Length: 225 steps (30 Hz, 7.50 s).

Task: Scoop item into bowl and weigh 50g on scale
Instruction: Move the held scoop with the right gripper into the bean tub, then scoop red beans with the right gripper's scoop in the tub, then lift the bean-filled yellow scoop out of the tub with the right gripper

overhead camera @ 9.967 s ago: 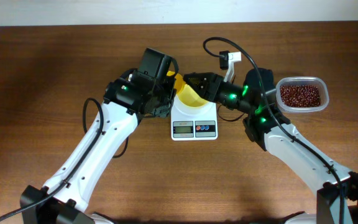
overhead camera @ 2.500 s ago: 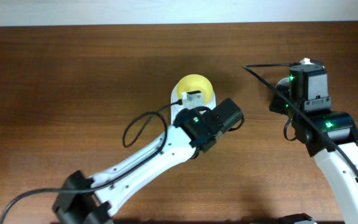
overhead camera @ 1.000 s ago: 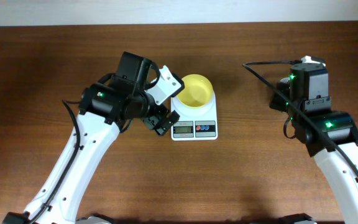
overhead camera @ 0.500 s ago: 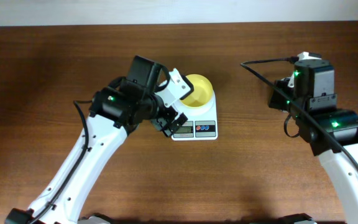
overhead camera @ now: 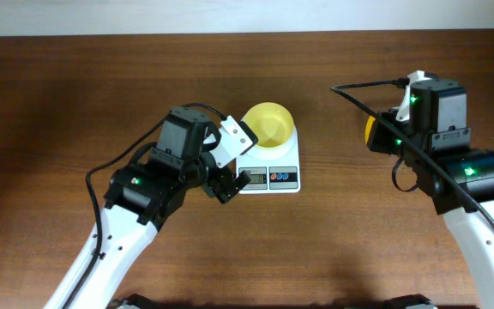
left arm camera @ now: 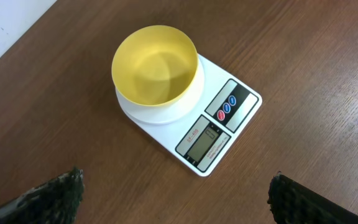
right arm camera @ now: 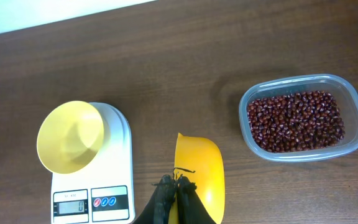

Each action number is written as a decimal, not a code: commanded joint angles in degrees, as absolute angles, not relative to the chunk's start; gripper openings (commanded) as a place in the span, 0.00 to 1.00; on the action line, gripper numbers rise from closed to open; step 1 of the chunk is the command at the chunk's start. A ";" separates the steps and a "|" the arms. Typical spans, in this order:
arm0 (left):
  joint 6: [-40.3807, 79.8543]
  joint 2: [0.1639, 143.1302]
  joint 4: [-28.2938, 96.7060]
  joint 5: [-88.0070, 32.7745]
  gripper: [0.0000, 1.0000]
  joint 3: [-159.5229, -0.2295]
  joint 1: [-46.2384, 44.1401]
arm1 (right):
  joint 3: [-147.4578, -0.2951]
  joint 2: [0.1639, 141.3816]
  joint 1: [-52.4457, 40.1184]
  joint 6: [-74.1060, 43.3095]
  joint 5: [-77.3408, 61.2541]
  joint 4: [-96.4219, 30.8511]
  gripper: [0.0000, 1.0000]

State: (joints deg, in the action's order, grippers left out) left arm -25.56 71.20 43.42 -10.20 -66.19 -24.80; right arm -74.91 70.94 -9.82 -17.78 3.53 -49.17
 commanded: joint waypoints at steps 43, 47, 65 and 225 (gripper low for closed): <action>-26.28 70.76 41.43 -16.32 0.99 -65.87 -24.88 | -80.36 102.02 16.21 4.62 -4.32 -40.80 0.04; -26.28 70.76 41.41 -16.32 0.99 -65.87 -24.88 | -80.27 102.41 16.21 5.61 -3.86 -40.62 0.04; -26.28 70.74 41.41 -16.32 0.99 -65.87 -24.88 | -80.25 106.26 16.29 5.13 -13.17 -43.03 0.04; -26.28 70.76 41.41 -16.32 0.99 -65.87 -24.88 | -80.27 118.34 42.06 -1.98 -85.56 -35.70 0.04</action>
State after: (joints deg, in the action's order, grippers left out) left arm -25.74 71.20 41.50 -15.22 -66.19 -24.80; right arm -80.55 117.45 41.87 -2.79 -81.12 -35.88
